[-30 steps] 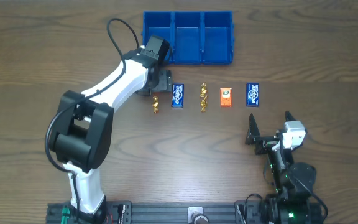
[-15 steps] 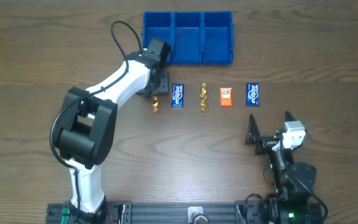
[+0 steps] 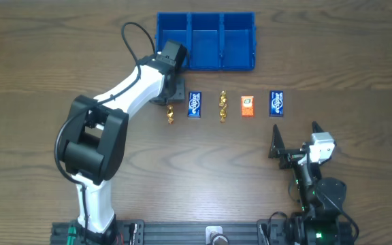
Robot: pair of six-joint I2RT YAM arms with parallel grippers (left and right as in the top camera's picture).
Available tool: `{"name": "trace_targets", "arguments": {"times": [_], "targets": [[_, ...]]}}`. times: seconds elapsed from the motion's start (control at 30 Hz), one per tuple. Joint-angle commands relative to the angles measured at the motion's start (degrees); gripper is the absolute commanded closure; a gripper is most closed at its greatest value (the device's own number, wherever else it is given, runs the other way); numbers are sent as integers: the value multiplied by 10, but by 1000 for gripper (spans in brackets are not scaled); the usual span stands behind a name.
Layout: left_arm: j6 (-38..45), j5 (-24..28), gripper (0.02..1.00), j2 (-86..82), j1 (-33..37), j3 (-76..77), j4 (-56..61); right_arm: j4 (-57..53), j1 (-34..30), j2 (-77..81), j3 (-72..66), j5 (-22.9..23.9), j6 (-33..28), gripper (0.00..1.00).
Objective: Sort Candies Into Trays
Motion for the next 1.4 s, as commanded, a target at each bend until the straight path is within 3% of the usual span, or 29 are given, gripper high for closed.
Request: {"name": "trace_targets", "arguments": {"times": [0.03, 0.3, 0.4, 0.67, 1.2, 1.4], "targets": [[-1, -14, 766, -56, -15, 58, -36, -5, -3, -4, 0, 3, -8, 3], [-3, -131, 759, -109, -65, 266, -124, -5, -3, -4, 0, 3, -8, 3], [3, -143, 750, -70, -63, 370, -161, -5, -3, -4, 0, 3, -8, 3], [3, -136, 752, 87, -23, 561, -255, -5, -3, -4, 0, 3, -8, 3], [5, -87, 748, 160, 23, 570, -251, -5, -3, -4, 0, 3, -8, 3], [11, -79, 702, 161, 23, 570, -259, -5, -3, -4, 0, 3, -8, 3]]}}
